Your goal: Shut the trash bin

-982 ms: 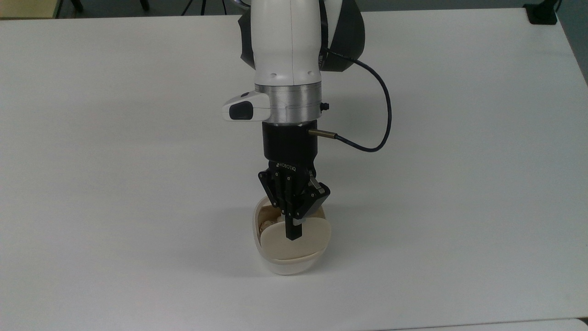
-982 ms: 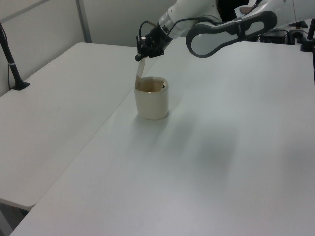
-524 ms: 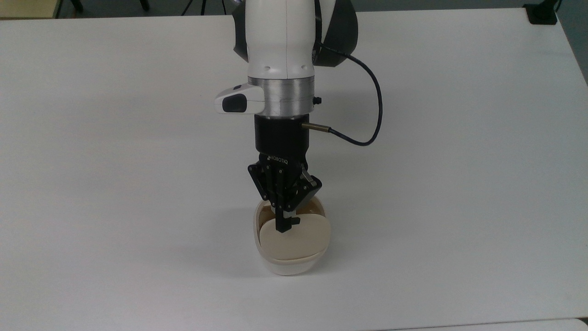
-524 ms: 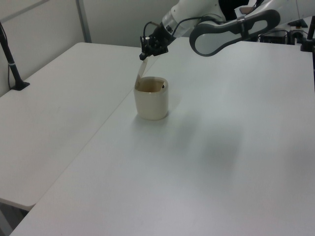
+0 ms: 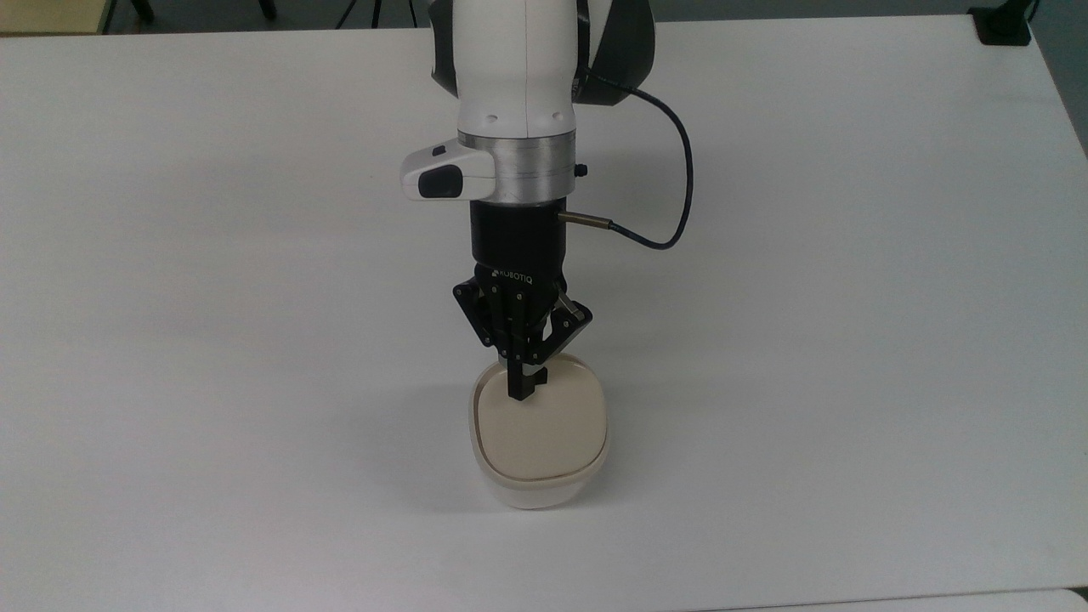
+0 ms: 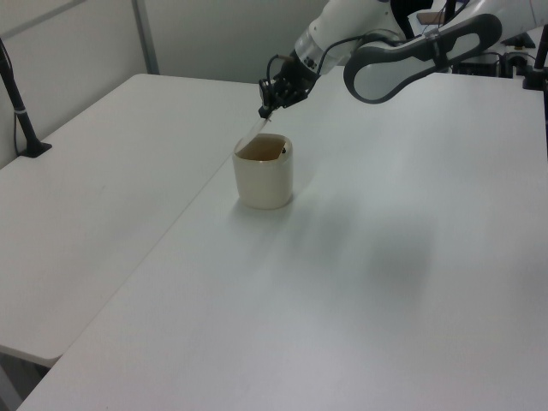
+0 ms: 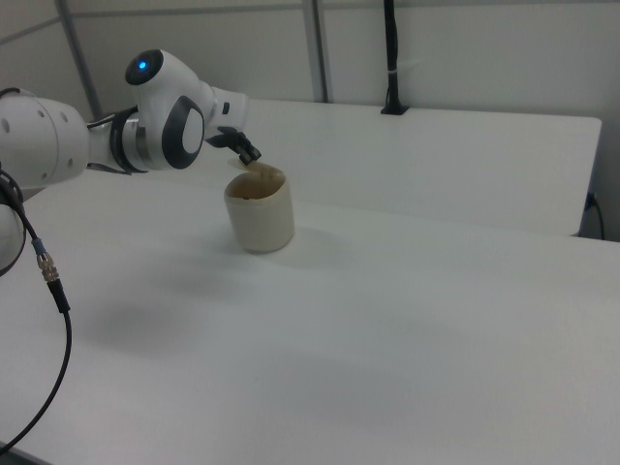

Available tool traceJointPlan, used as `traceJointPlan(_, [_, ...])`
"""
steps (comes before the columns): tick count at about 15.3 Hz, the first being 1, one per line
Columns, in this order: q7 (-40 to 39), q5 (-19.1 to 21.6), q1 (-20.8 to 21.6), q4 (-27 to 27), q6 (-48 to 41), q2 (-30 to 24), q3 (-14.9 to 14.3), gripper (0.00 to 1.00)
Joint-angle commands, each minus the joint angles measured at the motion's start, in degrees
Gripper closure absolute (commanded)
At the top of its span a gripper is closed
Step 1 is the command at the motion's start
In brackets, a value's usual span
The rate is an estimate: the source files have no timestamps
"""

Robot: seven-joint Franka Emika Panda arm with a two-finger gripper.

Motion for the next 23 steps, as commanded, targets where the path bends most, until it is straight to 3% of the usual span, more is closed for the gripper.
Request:
traceJointPlan(1, [-3.85, -0.48, 0.2, -5.79, -0.1, -2.93, 0.17, 1.0])
traceJointPlan(9, [-8.87, -0.57, -0.5, -9.13, -3.0, -3.2, 2.19, 1.0])
traceJointPlan(17, [-8.79, -1.98, -0.59, -10.37, -3.0, -2.23, 2.72, 1.0])
traceJointPlan(19, [-8.87, -1.98, -0.94, -10.19, -3.69, -3.63, 2.8, 1.0])
traceJointPlan(23, [-8.96, -0.66, -1.99, -9.67, -16.06, -12.31, 3.07, 1.0])
